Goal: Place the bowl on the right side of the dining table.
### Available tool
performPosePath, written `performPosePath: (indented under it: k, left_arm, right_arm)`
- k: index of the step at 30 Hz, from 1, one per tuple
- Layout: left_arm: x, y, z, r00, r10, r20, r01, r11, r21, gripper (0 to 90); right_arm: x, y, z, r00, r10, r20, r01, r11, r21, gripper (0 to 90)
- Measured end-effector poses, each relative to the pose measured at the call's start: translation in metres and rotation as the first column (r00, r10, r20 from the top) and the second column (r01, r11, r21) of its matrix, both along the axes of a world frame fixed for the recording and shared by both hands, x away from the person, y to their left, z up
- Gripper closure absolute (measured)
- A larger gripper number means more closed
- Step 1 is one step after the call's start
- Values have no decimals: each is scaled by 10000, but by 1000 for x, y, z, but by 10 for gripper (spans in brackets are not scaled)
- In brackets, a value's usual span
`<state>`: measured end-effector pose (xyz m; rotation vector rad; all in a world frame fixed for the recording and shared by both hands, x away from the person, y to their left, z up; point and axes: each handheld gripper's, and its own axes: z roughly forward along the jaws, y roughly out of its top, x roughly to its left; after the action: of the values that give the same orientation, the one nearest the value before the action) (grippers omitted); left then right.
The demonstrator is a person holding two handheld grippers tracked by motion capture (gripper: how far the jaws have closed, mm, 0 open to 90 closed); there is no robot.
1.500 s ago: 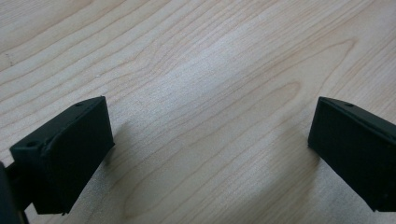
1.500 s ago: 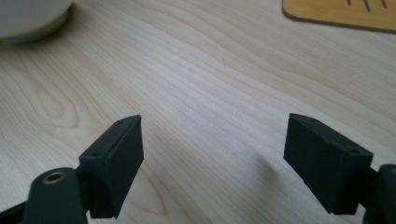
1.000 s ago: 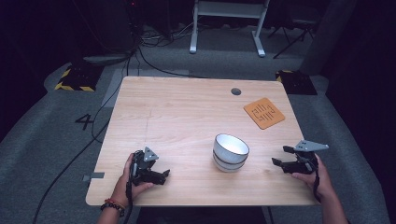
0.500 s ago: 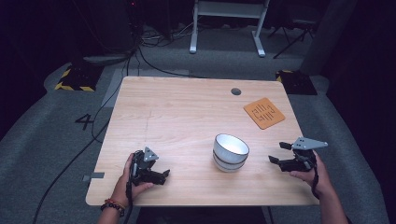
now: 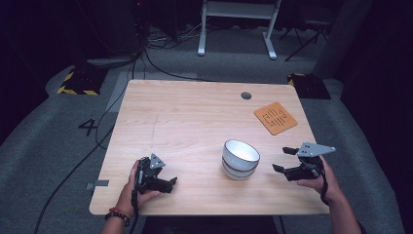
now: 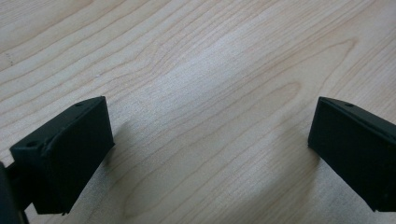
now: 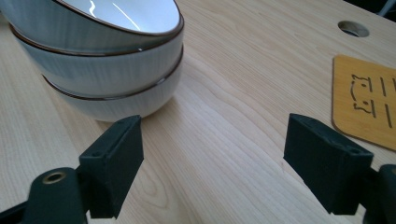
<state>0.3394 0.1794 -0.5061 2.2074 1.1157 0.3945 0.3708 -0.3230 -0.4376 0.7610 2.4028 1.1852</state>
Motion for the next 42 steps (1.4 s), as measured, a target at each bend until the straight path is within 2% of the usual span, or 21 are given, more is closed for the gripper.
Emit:
performPosePath:
  k: [8,21,29,30,36,38,42]
  left_arm:
    - [0,0,0,10000,0,-2,0,10000,1,1]
    - [0,0,0,10000,4,-4,-4,10000,-1,1]
    - [0,0,0,10000,10,11,-10,10000,-8,1]
    - [0,0,0,10000,7,3,-7,10000,-3,1]
    - [0,0,0,10000,4,-3,-4,10000,-8,1]
    - [0,0,0,10000,7,-3,-7,10000,-9,1]
    - [0,0,0,10000,7,6,-7,10000,-15,1]
  right_arm:
    - [-3,12,8,9991,411,41,-411,9991,37,199]
    - [-5,39,18,9913,1299,191,-1298,9915,-54,201]
    - [-6,46,21,9894,1444,166,-1441,9894,-196,202]
    - [-6,48,22,9875,1567,165,-1566,9876,-81,203]
    - [-7,56,24,9826,1851,172,-1849,9827,-118,204]
    - [-8,57,25,9825,1852,191,-1847,9825,-240,205]
    - [-8,60,25,9804,1964,175,-1962,9805,-143,205]
